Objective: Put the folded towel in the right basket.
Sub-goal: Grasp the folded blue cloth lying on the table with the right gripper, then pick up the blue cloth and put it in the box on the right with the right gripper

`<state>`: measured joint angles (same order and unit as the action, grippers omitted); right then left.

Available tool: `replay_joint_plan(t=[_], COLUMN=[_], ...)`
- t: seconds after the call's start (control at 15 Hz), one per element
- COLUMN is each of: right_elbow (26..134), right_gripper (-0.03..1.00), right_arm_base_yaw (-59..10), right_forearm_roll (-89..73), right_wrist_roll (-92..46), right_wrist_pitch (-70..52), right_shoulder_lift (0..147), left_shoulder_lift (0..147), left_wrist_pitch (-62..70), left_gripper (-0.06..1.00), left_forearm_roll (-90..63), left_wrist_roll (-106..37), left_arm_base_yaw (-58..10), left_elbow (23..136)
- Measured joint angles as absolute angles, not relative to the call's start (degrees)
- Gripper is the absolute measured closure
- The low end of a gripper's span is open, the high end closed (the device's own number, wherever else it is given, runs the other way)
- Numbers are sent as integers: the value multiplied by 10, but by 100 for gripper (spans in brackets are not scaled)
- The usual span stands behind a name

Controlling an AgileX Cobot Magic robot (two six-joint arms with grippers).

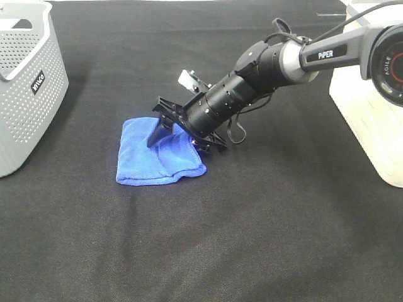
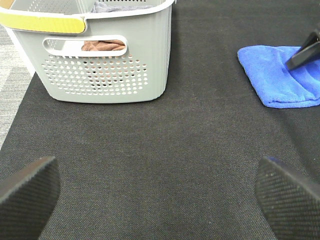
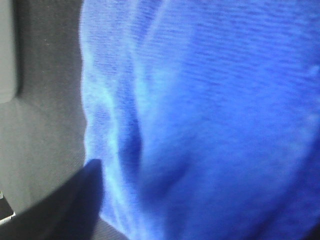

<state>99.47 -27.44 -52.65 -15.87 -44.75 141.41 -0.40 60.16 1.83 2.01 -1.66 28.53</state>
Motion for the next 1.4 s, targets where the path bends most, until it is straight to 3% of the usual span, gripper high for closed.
replay_joint_plan(t=[0.07, 0.13, 0.2, 0.8, 1.2, 1.4], right_elbow=[995, 994, 993, 976, 1046, 1061], right_gripper=[41, 66, 77, 77, 77, 77], right_arm_base_yaw=[-274, -274, -274, -236, 11, 108], right_forearm_roll=[-526, -525, -525, -451, -450, -367], right_wrist_roll=[-159, -159, -159, -177, -189, -189], right_wrist_pitch=[-445, -442, -442, -506, -624, -678], right_shoulder_lift=[1417, 1421, 1422, 1286, 1026, 984], left_shoulder_lift=[-4, -4, -4, -4, -4, -4], left_wrist_pitch=[602, 602, 602, 602, 602, 602], left_gripper=[-4, -4, -4, -4, -4, -4], left_forearm_roll=[18, 18, 18, 18, 18, 18], left_wrist_roll=[20, 20, 20, 20, 20, 19], left_arm_base_yaw=[-17, -17, -17, -17, -17, -17], left_elbow=[285, 285, 285, 285, 285, 285])
